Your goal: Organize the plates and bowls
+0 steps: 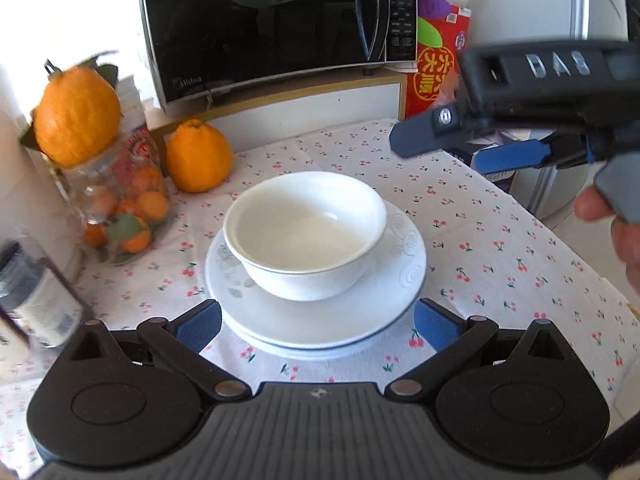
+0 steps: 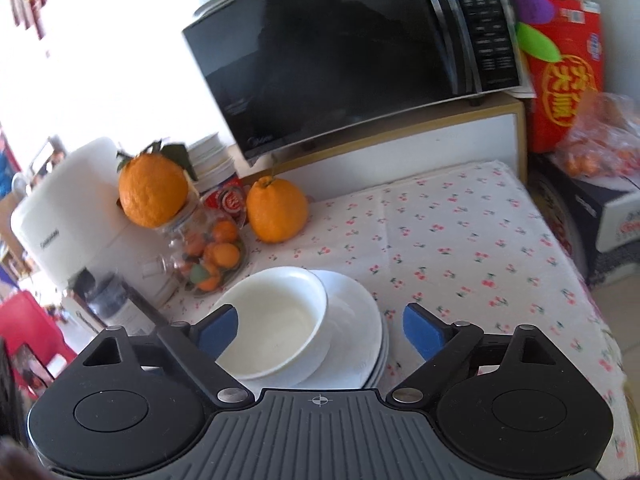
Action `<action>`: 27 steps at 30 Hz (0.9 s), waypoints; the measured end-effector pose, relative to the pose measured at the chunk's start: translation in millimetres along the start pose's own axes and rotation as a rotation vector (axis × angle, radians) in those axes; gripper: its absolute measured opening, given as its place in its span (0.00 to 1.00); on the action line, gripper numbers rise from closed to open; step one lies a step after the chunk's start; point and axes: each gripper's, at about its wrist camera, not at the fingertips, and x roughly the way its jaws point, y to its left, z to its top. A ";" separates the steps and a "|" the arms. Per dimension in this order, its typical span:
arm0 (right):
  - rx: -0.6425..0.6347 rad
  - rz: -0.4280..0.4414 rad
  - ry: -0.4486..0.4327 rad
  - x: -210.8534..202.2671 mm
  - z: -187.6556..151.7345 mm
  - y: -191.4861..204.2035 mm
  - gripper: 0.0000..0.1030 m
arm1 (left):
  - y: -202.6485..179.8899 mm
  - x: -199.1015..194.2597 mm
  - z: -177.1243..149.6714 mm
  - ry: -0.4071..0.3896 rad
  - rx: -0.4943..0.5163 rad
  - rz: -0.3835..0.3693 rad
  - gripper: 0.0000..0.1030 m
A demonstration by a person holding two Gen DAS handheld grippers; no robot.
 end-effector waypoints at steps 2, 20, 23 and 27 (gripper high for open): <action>0.032 -0.007 0.013 -9.1 3.3 2.2 0.92 | -5.1 -9.4 1.2 0.015 0.001 0.036 1.00; -0.120 -0.119 0.106 -57.0 -25.7 40.5 0.99 | 6.5 -52.2 -13.0 0.152 -0.248 0.253 1.00; -0.145 -0.148 0.101 -58.7 -33.1 45.2 0.99 | 13.3 -59.3 -12.6 0.130 -0.298 0.288 1.00; -0.153 -0.152 0.143 -50.3 -39.1 49.7 0.99 | 21.9 -63.9 -10.6 0.118 -0.357 0.314 1.00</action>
